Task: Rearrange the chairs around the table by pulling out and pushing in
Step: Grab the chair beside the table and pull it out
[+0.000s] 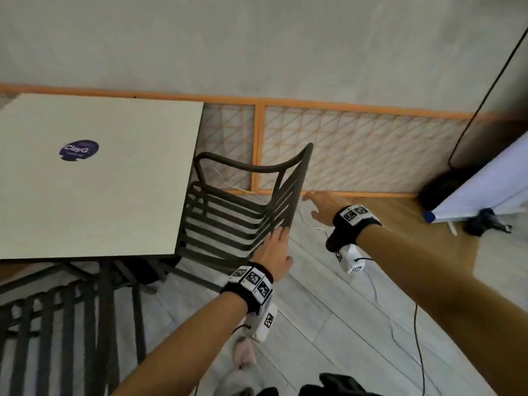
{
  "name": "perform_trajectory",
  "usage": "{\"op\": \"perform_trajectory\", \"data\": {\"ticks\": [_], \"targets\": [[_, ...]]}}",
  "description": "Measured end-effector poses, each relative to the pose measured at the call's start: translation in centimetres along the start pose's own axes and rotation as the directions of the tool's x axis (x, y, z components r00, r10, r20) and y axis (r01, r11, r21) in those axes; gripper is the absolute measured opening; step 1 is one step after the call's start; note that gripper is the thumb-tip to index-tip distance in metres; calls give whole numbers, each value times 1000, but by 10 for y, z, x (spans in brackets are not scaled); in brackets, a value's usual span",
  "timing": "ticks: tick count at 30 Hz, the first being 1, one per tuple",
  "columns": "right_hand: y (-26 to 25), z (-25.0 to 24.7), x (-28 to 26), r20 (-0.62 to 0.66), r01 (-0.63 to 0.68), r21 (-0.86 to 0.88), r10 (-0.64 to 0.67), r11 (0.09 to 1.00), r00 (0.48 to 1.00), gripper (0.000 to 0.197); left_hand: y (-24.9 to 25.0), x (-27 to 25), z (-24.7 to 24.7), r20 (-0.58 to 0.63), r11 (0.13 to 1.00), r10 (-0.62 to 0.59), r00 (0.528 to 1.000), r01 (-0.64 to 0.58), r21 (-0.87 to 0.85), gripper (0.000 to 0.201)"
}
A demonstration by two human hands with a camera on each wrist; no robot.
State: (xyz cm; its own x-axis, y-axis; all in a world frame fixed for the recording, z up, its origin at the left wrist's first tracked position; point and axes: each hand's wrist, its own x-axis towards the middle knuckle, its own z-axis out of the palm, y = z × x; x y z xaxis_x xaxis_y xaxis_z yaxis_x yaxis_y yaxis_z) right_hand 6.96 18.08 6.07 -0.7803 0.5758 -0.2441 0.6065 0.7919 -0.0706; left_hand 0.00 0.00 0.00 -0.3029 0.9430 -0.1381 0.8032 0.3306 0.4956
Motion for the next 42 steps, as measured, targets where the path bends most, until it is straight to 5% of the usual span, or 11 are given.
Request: {"op": "perform_trajectory", "data": {"ticks": [7,12,15,22,33,42], "targets": [[22,20,90,79,153,-203,-140,967,987,68,-20,54,23,142,980,-169,975,152,125,89],[44,36,154,122,177,-318,-145,931,982,56,-22,78,28,234,969,-243,941,224,105,84],[53,39,186,181,191,-382,-129,904,975,46,-17,84,31,208,968,-245,947,250,5,70],[74,30,234,289,318,-452,-200,833,936,40,2,108,30,157,967,-177,972,142,213,51],[81,-2,325,339,509,-520,-381,686,860,50,2,190,22,61,928,-359,931,349,130,78],[42,-12,388,340,568,-528,-455,632,823,46,-32,222,0,-102,891,-453,885,448,-67,60]]}}
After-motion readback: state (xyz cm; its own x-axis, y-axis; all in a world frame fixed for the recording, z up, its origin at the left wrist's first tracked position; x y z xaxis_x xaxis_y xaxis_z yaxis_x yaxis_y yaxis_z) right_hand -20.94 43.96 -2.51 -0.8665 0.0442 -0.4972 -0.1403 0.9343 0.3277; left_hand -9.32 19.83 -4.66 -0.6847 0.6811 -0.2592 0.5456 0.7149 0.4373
